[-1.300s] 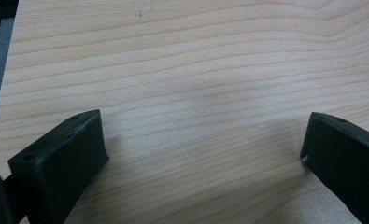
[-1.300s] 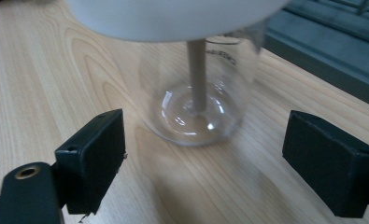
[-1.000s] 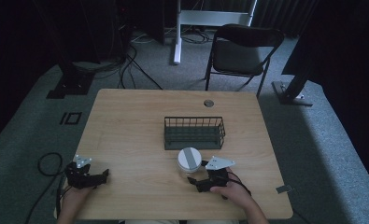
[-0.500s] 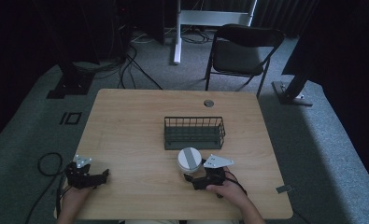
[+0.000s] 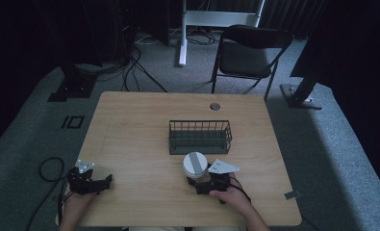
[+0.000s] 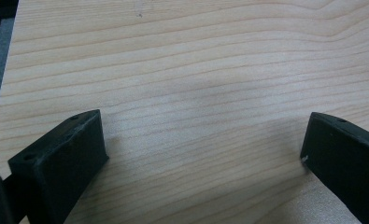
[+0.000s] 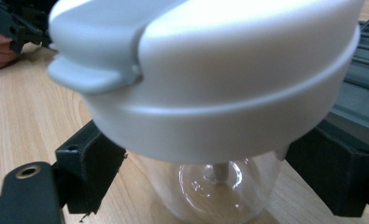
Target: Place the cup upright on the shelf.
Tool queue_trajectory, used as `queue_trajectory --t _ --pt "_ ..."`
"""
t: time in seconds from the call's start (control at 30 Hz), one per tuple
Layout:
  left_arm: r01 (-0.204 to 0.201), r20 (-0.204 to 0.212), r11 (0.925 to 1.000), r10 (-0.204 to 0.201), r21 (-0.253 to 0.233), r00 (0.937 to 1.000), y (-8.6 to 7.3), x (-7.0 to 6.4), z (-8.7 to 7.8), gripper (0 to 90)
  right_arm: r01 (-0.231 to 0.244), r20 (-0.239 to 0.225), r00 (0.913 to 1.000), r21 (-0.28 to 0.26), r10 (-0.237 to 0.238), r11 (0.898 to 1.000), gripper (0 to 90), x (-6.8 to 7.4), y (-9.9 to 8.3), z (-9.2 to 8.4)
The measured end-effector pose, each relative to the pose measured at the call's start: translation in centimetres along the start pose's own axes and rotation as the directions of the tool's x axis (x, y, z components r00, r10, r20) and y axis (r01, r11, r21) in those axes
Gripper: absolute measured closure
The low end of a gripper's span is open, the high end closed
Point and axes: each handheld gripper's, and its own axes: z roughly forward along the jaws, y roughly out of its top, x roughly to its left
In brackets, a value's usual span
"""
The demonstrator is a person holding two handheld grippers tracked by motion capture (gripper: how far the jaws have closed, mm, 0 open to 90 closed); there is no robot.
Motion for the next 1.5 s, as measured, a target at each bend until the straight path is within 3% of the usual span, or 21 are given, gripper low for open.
queue_trajectory --t 0.2,0.3,0.6,1.17,1.5 --pt "0.000 0.000 1.0000 0.000 0.000 1.0000 0.0 0.0 0.0 0.2 -0.017 0.023 0.9996 -0.023 0.018 1.000 13.3 0.3 0.0 0.2" --pt "0.000 0.000 1.0000 0.000 0.000 1.0000 0.0 0.0 0.0 0.2 0.002 0.042 0.9991 -0.026 -0.001 1.000 13.2 0.5 -0.1 0.4" --pt "0.000 0.000 1.0000 0.000 0.000 1.0000 0.0 0.0 0.0 0.2 -0.048 0.061 0.9969 -0.043 0.050 0.998 12.9 0.8 0.0 0.7" --pt "0.000 0.000 1.0000 0.000 0.000 1.0000 0.0 0.0 0.0 0.2 -0.017 0.113 0.9933 -0.034 0.021 0.999 16.3 1.4 0.4 1.1" --pt "0.000 0.000 1.0000 0.000 0.000 1.0000 0.0 0.0 0.0 0.2 -0.017 0.108 0.9940 -0.018 0.019 1.000 18.1 1.2 0.8 0.7"
